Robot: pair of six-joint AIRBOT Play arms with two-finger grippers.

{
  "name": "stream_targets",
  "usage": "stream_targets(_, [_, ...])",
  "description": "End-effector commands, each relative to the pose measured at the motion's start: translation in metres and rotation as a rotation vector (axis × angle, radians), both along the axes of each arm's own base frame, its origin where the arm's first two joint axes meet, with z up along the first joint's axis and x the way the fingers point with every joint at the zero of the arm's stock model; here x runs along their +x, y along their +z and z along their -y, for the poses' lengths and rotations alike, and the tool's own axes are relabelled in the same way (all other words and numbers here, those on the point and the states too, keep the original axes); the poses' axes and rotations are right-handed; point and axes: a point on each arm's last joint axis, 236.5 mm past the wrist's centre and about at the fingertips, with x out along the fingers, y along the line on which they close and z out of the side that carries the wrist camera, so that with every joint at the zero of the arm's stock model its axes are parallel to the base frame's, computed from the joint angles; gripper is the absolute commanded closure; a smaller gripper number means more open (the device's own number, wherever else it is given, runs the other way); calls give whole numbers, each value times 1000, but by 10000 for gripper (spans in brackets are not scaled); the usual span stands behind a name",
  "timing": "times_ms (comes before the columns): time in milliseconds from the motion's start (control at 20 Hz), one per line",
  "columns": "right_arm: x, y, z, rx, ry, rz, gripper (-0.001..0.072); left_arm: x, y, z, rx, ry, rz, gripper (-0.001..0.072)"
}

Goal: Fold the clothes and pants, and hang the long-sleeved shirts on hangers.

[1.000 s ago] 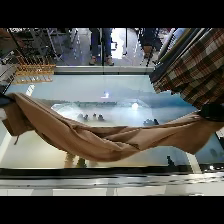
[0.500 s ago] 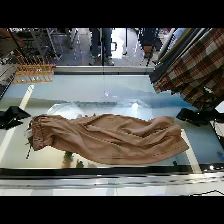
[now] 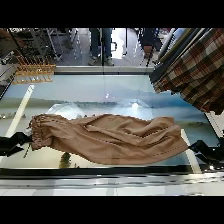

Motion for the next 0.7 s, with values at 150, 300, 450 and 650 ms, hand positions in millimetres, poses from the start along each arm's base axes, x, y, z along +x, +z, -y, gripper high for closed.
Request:
stream_targets(150, [-21,-28,4,70,-61,-67,149,-2,-28,4,-2,77,25,47])
stream_targets(300, [-6,-40,9,104,-103,-34,149,14,-30,9,-65,126,58,52])
stream_targets(450, [12,-50,7,143,-121,5,149,25,-37,9,-116,192,60,75])
stream_targets(650, [33,-71,-8,135,-69,-7,149,36,-38,11,-157,233,84,217])
